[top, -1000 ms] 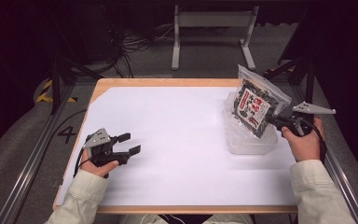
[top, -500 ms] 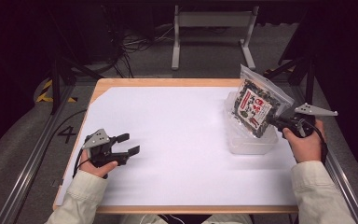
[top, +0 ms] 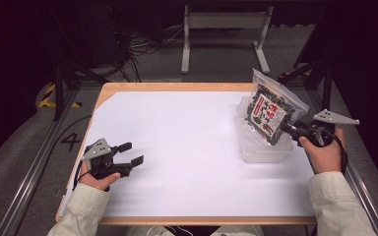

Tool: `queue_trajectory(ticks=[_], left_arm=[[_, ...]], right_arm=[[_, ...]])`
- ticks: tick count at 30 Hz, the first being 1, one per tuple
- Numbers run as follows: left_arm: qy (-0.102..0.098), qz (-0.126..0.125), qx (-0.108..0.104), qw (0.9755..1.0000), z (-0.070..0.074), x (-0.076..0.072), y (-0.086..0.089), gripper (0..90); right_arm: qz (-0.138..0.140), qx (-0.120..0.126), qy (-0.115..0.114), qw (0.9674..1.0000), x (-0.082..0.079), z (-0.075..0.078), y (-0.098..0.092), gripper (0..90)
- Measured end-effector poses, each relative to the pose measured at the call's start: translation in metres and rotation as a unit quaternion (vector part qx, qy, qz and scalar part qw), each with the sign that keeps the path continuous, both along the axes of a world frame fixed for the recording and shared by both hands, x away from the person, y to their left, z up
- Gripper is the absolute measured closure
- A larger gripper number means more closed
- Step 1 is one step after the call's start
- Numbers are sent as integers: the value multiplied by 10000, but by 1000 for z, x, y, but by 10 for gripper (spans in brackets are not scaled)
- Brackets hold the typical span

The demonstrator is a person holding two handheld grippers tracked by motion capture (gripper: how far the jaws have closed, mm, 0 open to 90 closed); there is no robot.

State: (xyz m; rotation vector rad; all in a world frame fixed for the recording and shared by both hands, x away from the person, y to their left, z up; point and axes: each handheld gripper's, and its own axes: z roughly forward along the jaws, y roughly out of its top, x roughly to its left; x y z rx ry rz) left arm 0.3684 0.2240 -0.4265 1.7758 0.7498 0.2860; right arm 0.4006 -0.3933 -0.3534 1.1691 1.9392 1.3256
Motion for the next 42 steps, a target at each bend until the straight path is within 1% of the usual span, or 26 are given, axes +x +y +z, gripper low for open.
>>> queue_trajectory(ticks=[4,8,11,12,13,16,20,21,23,26,27,28,30,32,36,40,42], left_arm=[[29,22,-17,10000,1,-3,1,256],[2,25,-23,10000,2,-7,4,248],[-5,44,-31,10000,2,-10,8,244],[-18,63,-46,10000,2,-12,9,243],[-13,71,-59,10000,2,-13,10,241],[-51,82,-63,9999,2,-17,14,235],[-58,36,-54,10000,3,-21,15,223],[50,25,-48,10000,4,-22,16,221],[107,-3,-51,9999,5,-24,16,210],[35,-47,1,10000,5,-26,15,199],[46,-75,8,10000,5,-26,15,197],[46,-75,8,10000,5,-26,15,194],[61,-100,3,9999,4,-28,13,189],[38,-137,7,9999,4,-28,13,186],[26,-192,16,9998,4,-29,12,190],[79,-222,2,9997,4,-29,12,188],[68,-225,7,9997,3,-28,12,187]], right_arm=[[-114,66,-191,9997,-6,4,-3,387],[-132,36,-301,9995,-16,10,-6,338],[-106,10,-335,9994,-22,13,-6,324],[-80,-58,-403,9991,-27,15,-5,310],[-70,-66,-429,9990,-31,17,-5,300],[-27,-78,-557,9984,-43,22,-2,277],[43,-62,-730,9973,-58,28,3,270],[83,-75,-786,9968,-63,30,5,269],[222,-40,-867,9960,-69,33,9,266],[432,-39,-960,9944,-77,35,16,250],[494,-25,-969,9941,-79,35,19,244],[494,-25,-969,9941,-79,35,19,244],[674,56,-1003,9927,-81,34,27,234],[786,103,-1013,9917,-83,32,33,230],[947,164,-1017,9902,-85,28,44,225],[1103,220,-1029,9883,-86,23,54,224],[1172,248,-1023,9875,-87,20,59,222]])
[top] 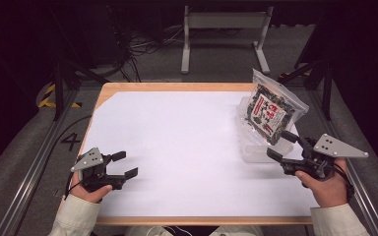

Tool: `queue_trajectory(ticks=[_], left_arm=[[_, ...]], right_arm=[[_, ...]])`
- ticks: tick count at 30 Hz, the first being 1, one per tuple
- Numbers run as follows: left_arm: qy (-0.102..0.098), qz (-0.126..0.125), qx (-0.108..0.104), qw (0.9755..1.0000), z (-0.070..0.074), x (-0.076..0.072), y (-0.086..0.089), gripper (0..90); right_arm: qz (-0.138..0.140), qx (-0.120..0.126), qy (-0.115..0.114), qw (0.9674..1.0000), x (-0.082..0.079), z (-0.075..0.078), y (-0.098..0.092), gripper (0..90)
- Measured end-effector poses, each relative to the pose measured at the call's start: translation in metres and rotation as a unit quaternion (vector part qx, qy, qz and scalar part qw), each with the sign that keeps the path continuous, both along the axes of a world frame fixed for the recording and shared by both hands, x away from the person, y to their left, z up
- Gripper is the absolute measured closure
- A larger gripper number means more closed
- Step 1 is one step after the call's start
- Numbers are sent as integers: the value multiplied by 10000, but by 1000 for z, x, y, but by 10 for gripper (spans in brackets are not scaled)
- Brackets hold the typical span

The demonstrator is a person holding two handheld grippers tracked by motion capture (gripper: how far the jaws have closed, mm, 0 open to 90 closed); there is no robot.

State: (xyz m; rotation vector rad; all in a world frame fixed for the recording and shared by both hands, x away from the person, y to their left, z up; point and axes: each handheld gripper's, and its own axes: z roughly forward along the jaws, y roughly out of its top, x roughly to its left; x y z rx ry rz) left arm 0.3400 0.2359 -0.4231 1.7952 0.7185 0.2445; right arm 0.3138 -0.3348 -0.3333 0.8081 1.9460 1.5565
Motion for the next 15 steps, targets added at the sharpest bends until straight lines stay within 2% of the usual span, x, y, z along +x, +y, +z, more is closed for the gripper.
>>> queue_trajectory(ticks=[10,15], left_arm=[[-7,-1,-60,10000,-2,-1,-3,161],[-10,-10,-62,10000,-4,-1,-4,145]], right_arm=[[234,26,-34,9997,1,-19,19,219],[302,85,38,9995,5,-35,28,218]])
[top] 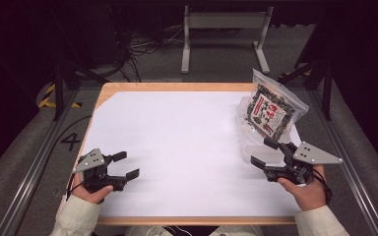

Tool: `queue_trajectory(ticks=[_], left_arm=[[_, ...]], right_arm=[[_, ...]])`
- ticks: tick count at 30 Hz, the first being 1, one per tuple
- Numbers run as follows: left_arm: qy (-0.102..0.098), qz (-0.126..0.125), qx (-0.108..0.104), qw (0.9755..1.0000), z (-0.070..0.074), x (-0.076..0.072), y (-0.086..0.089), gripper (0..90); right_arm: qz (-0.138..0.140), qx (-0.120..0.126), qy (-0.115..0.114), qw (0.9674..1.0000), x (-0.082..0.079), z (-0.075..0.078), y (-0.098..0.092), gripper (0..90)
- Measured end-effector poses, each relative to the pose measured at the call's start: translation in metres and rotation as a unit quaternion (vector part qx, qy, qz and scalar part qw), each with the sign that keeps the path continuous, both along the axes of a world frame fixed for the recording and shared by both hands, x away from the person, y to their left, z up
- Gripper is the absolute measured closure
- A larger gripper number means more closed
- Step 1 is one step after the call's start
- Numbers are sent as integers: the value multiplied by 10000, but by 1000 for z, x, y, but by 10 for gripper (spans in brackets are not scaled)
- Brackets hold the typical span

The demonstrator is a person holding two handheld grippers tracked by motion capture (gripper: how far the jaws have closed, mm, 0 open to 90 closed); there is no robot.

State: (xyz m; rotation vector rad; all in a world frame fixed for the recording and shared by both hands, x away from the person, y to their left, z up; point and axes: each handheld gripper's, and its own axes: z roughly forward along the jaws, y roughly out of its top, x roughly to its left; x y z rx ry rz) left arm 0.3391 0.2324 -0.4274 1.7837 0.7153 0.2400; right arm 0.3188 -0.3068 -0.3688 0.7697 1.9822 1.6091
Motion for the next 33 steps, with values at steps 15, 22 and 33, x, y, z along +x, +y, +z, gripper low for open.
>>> queue_trajectory(ticks=[15,22,33], left_arm=[[-1,-54,53,10000,-5,0,-3,121],[56,-79,119,9999,-8,0,-5,124],[4,-75,206,9998,-10,0,-7,107]], right_arm=[[163,-165,299,9993,7,-42,14,219],[184,-307,493,9981,10,-55,17,243],[181,-388,594,9973,12,-61,19,245]])
